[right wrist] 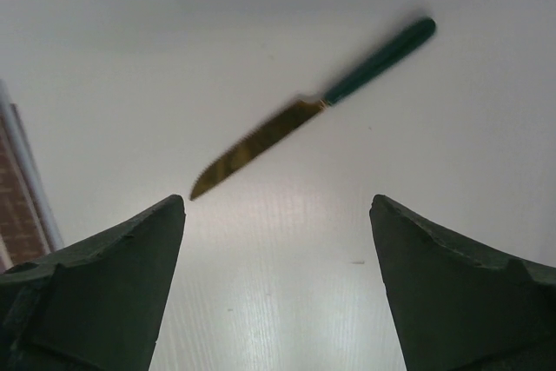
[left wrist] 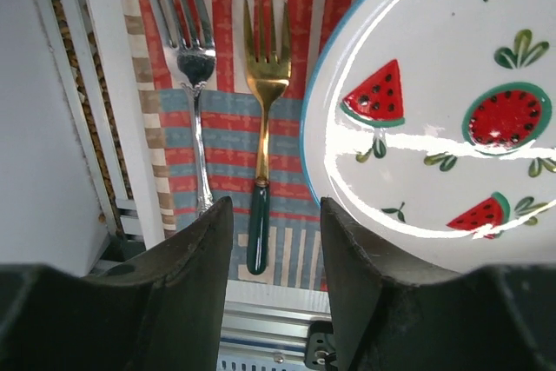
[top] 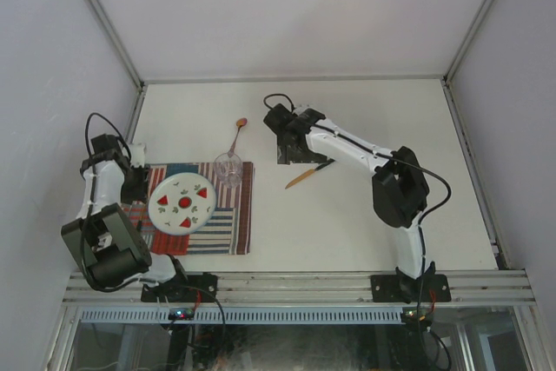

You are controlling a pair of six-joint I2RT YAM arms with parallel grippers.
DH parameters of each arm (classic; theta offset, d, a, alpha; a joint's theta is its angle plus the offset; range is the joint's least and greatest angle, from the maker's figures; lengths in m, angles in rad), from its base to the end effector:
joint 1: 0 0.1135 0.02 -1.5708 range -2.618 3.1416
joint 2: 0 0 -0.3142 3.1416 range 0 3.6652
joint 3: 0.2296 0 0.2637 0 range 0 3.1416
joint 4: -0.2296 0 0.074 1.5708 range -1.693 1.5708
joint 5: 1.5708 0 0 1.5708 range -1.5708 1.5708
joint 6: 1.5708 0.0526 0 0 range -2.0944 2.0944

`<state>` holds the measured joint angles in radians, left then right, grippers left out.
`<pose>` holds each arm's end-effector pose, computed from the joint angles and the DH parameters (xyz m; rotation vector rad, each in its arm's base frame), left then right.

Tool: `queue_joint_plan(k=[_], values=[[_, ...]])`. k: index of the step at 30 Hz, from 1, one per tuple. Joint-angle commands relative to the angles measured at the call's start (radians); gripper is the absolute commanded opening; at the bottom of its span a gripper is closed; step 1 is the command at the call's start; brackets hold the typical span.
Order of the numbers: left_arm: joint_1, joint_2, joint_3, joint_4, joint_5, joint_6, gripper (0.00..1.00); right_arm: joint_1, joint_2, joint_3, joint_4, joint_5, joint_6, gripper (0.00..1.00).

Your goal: Set the dinner table for one person

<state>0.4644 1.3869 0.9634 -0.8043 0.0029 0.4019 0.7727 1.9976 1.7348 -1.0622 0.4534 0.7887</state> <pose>0.2360 0.1181 0.2524 -0.0874 2.8208 0.2014 0.3334 0.2928 0.2731 0.0965 2.6435 -0.2034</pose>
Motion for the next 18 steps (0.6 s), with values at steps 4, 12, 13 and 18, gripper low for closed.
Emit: queue_joint_plan(k=[4, 12, 13, 18], values=[[-0.015, -0.078, 0.035, -0.083, 0.050, -0.004, 0.49, -0.051, 0.189, 0.339, -0.020, -0.028, -0.314, 0.89], [-0.038, -0.168, 0.030, -0.119, 0.063, -0.001, 0.49, -0.161, 0.110, 0.183, -0.065, 0.116, -0.378, 0.89], [-0.039, -0.176, 0.033, -0.127, 0.071, -0.004, 0.49, -0.177, 0.098, 0.176, -0.088, 0.108, -0.357, 0.89], [-0.045, -0.212, 0.065, -0.200, 0.120, -0.001, 0.49, -0.216, 0.060, 0.070, -0.138, 0.169, -0.328, 0.89]])
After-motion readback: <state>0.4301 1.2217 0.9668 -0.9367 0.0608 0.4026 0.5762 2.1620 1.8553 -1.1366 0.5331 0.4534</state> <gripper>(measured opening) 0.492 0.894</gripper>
